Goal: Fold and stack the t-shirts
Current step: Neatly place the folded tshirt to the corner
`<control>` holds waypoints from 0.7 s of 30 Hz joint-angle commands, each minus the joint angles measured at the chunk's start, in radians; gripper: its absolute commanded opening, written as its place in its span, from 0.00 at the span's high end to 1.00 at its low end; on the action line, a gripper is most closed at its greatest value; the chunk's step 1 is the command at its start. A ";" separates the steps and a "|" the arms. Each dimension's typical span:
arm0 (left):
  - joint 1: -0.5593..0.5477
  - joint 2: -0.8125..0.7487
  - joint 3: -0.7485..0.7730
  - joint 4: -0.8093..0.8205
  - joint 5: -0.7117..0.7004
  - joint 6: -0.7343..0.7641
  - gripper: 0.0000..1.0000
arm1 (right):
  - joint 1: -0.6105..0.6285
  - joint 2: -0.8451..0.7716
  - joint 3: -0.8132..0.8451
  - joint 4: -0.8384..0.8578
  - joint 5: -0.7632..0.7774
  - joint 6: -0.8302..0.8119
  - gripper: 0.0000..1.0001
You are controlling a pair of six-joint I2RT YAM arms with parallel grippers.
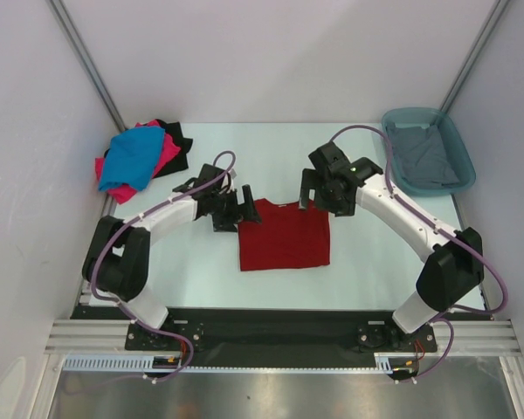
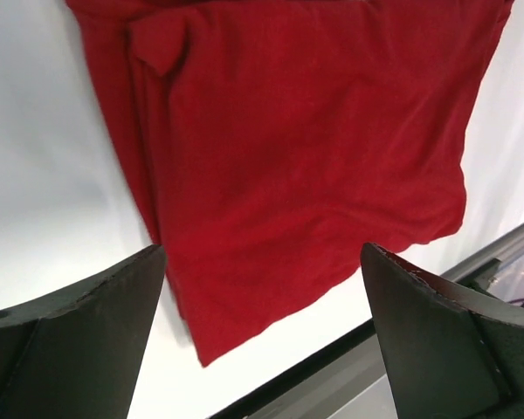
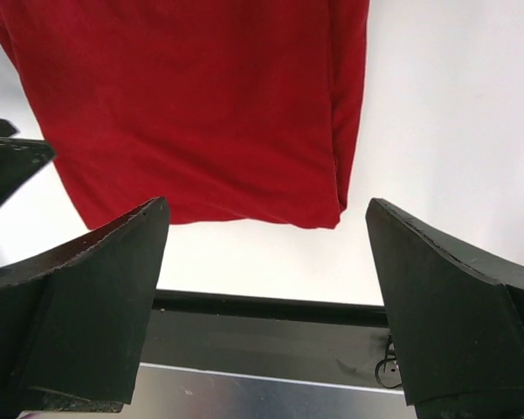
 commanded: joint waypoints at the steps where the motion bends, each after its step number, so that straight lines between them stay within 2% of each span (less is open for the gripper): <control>1: 0.014 0.026 -0.033 0.131 0.072 -0.045 0.00 | -0.016 -0.051 -0.011 0.003 -0.015 0.003 0.00; 7: 0.017 0.059 -0.020 0.096 0.017 -0.044 0.00 | -0.027 -0.062 -0.034 -0.003 -0.029 0.005 0.00; 15: 0.026 0.069 -0.035 0.069 -0.127 -0.033 0.00 | -0.042 -0.076 -0.059 -0.004 -0.044 0.011 0.00; 21: 0.026 0.165 0.003 0.071 -0.103 0.001 0.00 | -0.048 -0.063 -0.059 0.000 -0.058 0.011 0.00</control>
